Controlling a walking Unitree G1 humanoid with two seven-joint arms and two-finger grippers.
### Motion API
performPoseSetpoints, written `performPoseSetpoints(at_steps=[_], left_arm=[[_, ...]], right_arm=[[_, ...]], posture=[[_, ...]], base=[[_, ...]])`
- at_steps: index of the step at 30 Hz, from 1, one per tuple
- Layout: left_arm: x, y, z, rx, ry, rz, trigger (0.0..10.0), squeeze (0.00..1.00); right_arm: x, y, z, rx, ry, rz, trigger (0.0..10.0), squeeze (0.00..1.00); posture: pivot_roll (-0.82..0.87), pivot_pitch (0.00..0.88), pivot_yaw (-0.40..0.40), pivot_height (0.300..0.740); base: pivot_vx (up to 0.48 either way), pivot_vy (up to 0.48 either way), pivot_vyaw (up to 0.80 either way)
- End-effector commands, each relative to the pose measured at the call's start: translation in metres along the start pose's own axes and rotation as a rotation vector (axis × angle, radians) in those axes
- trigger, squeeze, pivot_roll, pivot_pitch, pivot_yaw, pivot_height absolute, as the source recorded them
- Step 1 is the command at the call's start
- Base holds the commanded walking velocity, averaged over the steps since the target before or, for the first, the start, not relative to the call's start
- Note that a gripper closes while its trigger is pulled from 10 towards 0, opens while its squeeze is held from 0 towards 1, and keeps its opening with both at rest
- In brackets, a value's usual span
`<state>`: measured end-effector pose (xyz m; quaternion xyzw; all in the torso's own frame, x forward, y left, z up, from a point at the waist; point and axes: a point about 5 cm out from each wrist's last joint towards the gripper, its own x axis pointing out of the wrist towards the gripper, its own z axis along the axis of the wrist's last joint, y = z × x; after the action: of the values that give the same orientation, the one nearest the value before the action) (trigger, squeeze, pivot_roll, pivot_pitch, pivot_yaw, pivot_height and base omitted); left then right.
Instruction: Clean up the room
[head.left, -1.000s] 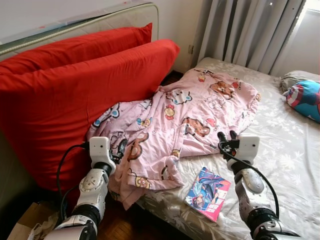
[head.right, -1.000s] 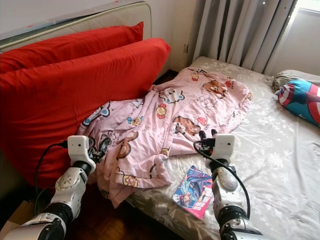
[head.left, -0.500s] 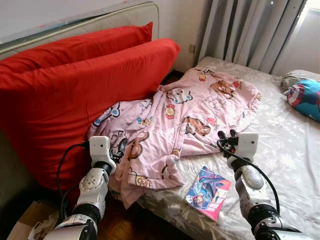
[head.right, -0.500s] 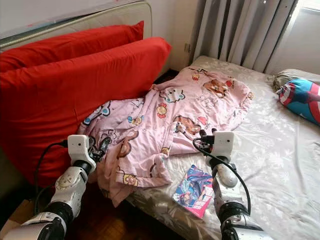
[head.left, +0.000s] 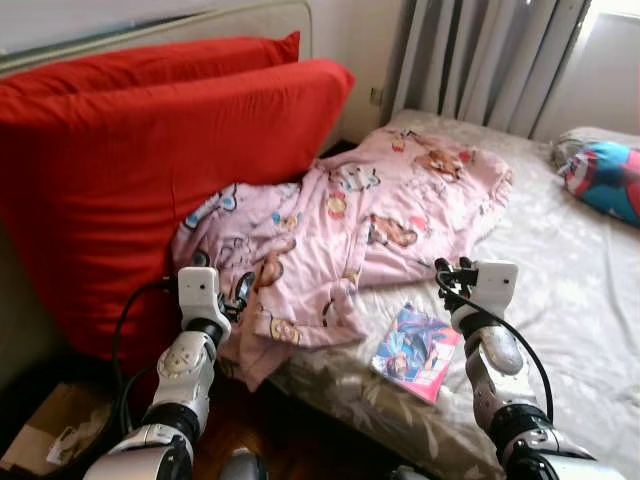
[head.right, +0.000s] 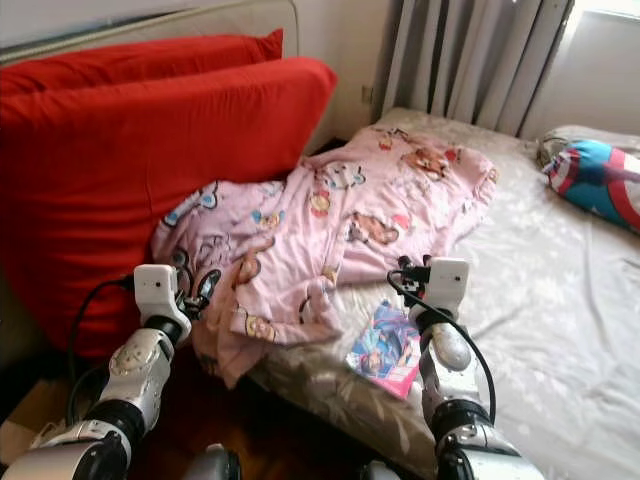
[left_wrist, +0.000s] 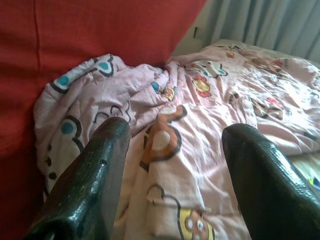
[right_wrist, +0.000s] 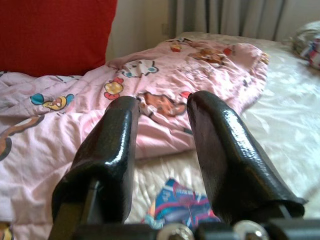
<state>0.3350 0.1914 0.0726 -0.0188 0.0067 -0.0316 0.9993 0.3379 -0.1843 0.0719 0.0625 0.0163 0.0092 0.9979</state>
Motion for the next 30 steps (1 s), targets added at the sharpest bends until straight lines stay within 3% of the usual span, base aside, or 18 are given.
performPoseSetpoints(at_steps=[1, 11, 21, 26, 30], left_arm=[[0.003, -0.002, 0.002, -0.001, 0.002, -0.011, 10.0, 0.00], [0.003, -0.004, 0.002, -0.011, 0.009, -0.026, 10.0, 0.00], [0.003, -0.008, 0.000, -0.016, 0.015, -0.051, 10.0, 0.00], [0.001, -0.008, -0.003, -0.040, 0.026, -0.049, 10.0, 0.00], [0.000, -0.012, -0.005, -0.007, 0.035, -0.096, 10.0, 0.00]], right_arm=[[0.002, 0.002, 0.002, 0.018, 0.002, 0.003, 10.0, 0.00], [0.000, 0.009, -0.009, 0.072, 0.054, 0.011, 10.0, 0.00], [0.003, 0.011, -0.003, 0.020, 0.023, 0.025, 10.0, 0.00], [0.002, 0.012, -0.008, 0.016, 0.065, 0.022, 10.0, 0.00], [0.000, 0.009, -0.009, -0.009, 0.063, 0.043, 10.0, 0.00]], posture=[[-0.05, 0.000, -0.034, 0.621], [-0.04, 0.000, -0.033, 0.621], [-0.04, 0.000, -0.045, 0.621], [-0.05, 0.000, -0.048, 0.621], [-0.05, 0.000, -0.050, 0.606]], base=[[0.000, 0.000, 0.00], [0.000, 0.000, 0.00], [0.000, 0.000, 0.00], [0.000, 0.000, 0.00], [0.000, 0.000, 0.00]])
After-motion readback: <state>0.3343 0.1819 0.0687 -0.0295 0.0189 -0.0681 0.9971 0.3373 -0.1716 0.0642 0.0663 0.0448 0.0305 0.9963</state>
